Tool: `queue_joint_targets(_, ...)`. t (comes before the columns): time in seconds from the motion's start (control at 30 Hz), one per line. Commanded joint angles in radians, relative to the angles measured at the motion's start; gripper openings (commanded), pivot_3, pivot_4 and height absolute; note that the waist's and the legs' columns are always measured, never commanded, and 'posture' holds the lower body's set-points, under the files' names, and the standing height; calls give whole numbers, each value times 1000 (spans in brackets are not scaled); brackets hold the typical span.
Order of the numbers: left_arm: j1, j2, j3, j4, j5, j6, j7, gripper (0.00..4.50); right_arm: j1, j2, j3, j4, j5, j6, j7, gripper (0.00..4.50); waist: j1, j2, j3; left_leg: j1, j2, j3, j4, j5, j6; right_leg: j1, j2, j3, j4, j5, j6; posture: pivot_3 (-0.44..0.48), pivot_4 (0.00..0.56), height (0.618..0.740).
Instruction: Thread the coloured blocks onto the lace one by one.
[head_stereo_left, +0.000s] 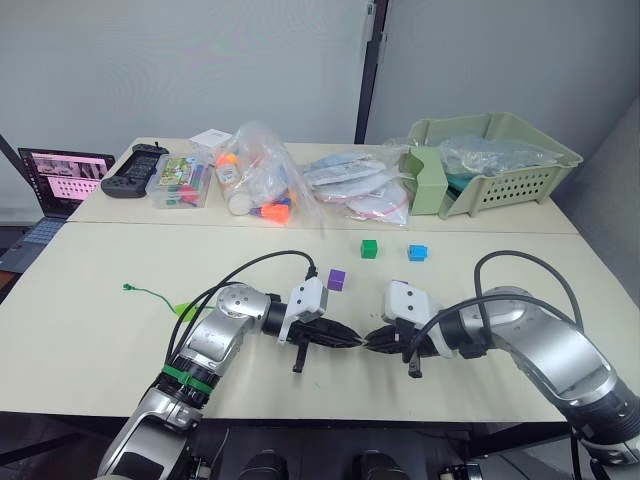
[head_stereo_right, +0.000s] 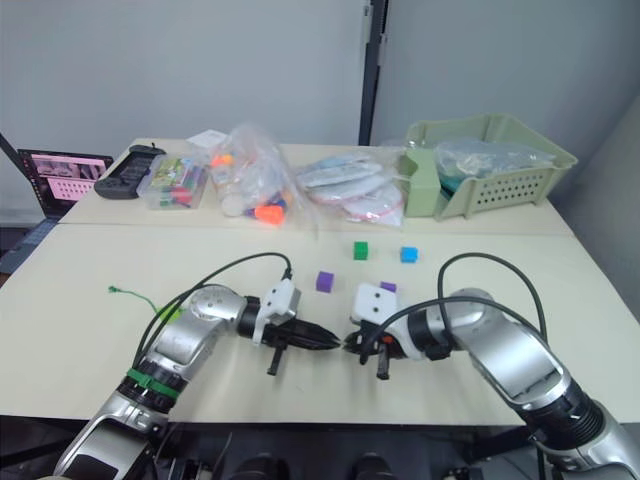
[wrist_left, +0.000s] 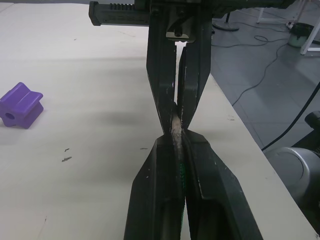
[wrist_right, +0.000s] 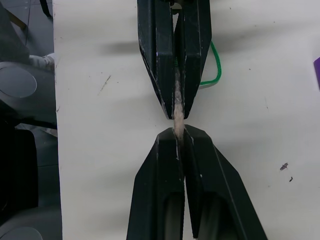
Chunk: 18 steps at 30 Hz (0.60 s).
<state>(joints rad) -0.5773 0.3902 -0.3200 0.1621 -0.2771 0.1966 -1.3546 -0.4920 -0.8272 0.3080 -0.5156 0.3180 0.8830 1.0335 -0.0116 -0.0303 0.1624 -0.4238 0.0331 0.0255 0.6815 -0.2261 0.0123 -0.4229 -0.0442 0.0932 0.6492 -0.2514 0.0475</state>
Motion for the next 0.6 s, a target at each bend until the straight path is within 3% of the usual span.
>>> queue_joint_targets(0.03, -20, -4, 11, -34, -13, -3, 0, 19, -14, -8, -27, -20, 17, 23, -15, 0, 0, 0, 0, 0, 0, 0, 0, 0, 0, 0, 0, 0, 0, 0, 0, 0, 150, 734)
queue_joint_targets(0.07, -21, -2, 14, -29, -11, -6, 2, 19, -8, -25, -49, -28, 36, 34, -5, 0, 0, 0, 0, 0, 0, 0, 0, 0, 0, 0, 0, 0, 0, 0, 0, 0, 150, 734)
queue_joint_targets(0.1, -22, -1, 16, -26, -10, -8, 3, 0, -3, -39, -65, -34, 51, 42, 3, 688, 1, 0, 0, 0, 0, 0, 0, 0, 0, 0, 0, 0, 0, 0, 0, 0, 150, 734)
queue_joint_targets(0.47, -14, 19, 37, -7, -3, -26, 18, 0, 86, -177, -236, -10, 72, -20, -13, 4400, 0, 0, 0, 0, 0, 0, 0, 0, 0, 0, 0, 0, -1, 0, 0, 0, 150, 734)
queue_joint_targets(0.6, -6, 29, 44, -10, -1, -25, 27, 0, 69, -177, -207, 74, 2, -115, -42, 4483, -1, 0, 0, 0, 0, 0, 0, 0, 0, 0, 0, 0, -1, 0, 0, 0, 150, 734)
